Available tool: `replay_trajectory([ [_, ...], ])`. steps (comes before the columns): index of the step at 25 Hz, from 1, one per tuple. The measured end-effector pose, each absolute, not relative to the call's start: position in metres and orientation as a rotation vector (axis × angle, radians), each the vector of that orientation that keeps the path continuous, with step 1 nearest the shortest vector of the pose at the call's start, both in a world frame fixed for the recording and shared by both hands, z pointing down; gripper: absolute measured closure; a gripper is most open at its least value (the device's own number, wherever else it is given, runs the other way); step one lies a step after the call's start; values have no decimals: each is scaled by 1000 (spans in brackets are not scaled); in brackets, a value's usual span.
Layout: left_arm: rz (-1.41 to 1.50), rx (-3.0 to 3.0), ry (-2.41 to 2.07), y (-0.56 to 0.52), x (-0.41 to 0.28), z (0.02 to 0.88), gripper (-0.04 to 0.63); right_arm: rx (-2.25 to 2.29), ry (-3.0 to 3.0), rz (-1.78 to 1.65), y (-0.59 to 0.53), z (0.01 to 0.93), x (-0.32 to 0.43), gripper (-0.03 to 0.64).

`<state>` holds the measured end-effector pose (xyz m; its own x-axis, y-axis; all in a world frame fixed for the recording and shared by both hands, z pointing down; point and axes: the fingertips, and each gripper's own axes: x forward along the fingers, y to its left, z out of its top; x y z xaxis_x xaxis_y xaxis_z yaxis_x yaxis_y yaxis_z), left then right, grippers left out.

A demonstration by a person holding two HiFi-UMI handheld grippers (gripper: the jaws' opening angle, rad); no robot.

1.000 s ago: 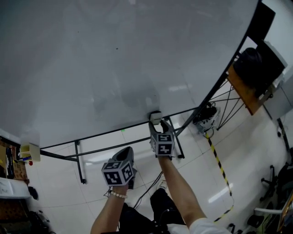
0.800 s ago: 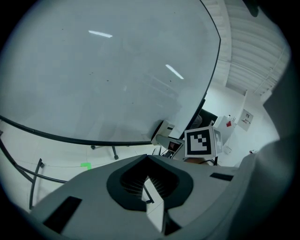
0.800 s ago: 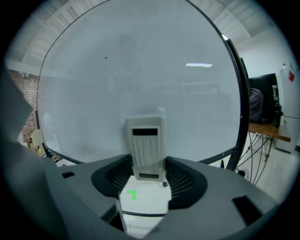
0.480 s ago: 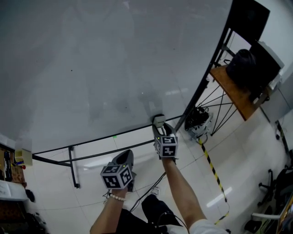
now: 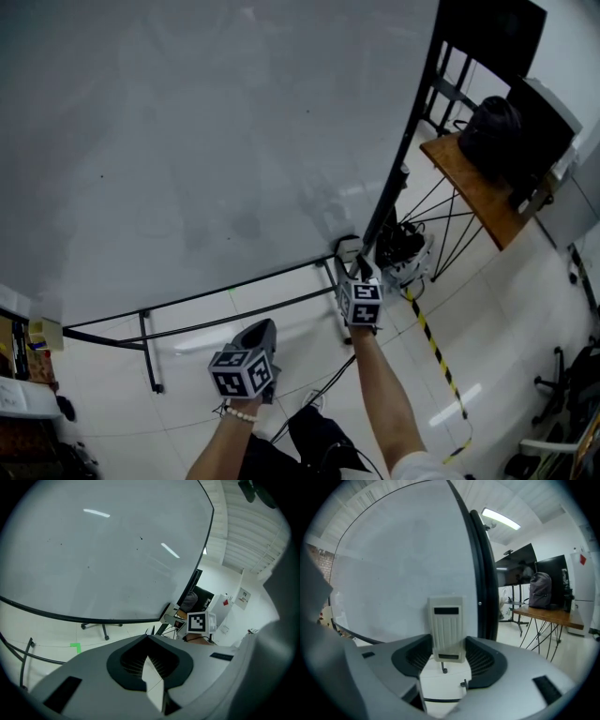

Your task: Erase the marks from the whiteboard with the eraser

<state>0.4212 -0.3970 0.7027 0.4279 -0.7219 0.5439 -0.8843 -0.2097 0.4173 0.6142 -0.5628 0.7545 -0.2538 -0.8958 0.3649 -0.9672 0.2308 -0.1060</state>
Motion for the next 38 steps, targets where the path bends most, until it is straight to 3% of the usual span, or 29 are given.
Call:
replay_trajectory([
  [11, 267, 2019, -1337, -397, 419, 716, 607, 1770, -2381, 404, -575, 756, 641, 356],
  [17, 236, 2041, -1366, -370, 385, 726, 607, 1931, -2361, 344, -562, 755, 662, 364],
  [21, 201, 2019, -1423, -333, 312, 722, 607, 2060, -2344, 401, -543, 735, 653, 365],
  [25, 82, 1955, -1560, -251, 210, 709, 607, 2024, -2479, 436, -464, 710, 589, 366],
  [30, 40, 1962, -1660, -131, 48, 672, 607, 1892, -2597, 433, -304, 654, 443, 367],
  [38, 62, 2122, -1513, -27, -96, 596, 607, 1900, -2595, 413, -111, 539, 262, 365],
])
